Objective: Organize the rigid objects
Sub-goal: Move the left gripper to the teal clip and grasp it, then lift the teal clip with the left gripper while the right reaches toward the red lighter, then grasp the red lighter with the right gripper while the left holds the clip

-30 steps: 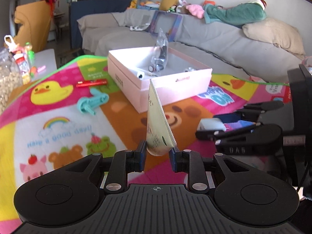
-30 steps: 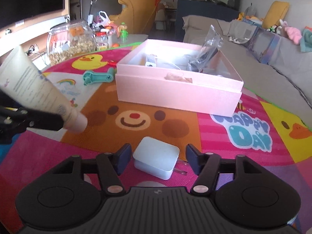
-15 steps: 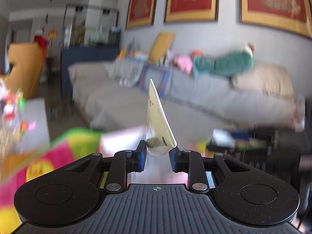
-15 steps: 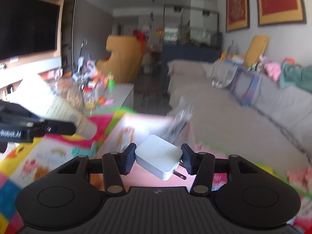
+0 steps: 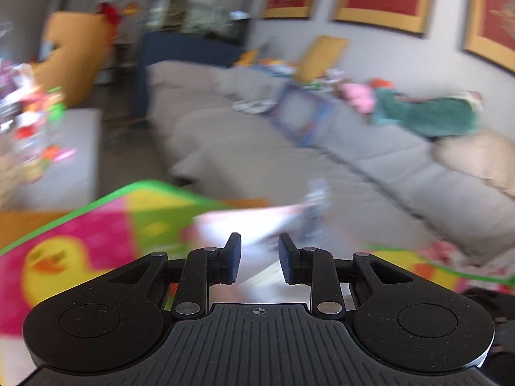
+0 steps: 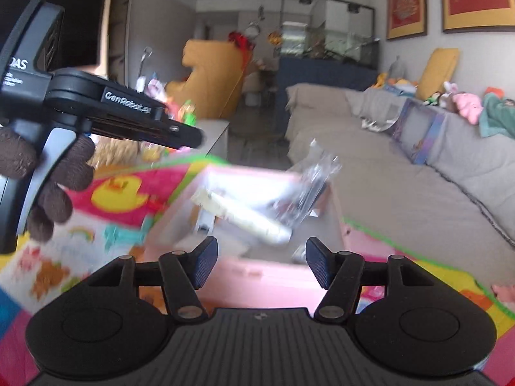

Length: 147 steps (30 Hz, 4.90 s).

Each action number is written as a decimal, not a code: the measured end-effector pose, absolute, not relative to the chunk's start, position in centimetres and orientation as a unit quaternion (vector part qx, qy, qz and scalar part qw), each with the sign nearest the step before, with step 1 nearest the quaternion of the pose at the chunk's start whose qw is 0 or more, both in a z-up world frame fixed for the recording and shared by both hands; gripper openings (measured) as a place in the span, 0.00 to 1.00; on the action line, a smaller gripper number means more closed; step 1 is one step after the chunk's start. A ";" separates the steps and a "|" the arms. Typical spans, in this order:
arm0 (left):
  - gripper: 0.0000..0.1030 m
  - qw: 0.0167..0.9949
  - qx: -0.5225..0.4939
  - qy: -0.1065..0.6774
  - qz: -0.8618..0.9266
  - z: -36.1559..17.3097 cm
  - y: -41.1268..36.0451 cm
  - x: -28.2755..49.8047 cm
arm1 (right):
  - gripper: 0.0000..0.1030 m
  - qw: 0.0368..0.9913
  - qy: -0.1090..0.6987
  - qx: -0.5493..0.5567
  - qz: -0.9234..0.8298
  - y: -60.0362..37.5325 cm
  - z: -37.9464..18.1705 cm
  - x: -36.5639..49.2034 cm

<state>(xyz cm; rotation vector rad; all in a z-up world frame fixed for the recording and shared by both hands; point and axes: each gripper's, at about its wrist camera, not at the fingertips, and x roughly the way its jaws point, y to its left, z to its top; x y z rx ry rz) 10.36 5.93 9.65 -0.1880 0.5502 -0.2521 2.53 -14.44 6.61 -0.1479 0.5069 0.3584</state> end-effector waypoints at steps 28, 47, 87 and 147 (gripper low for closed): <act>0.22 0.907 -0.116 0.398 -0.076 1.8 11.5 19.0 | 0.64 0.905 0.302 -0.132 0.270 -8.2 4.1 -0.8; 0.27 0.893 0.153 0.341 -0.248 3.8 8.9 5.6 | 0.64 0.864 0.335 -0.177 0.332 -1.2 2.3 -0.1; 0.19 0.943 -0.174 0.282 -0.038 0.7 19.6 -1.2 | 0.25 0.887 0.344 -0.214 0.220 9.4 3.9 13.4; 0.20 0.939 -0.076 0.325 -0.081 2.4 13.7 -5.4 | 0.22 0.886 0.333 -0.062 0.317 -5.2 6.6 -1.3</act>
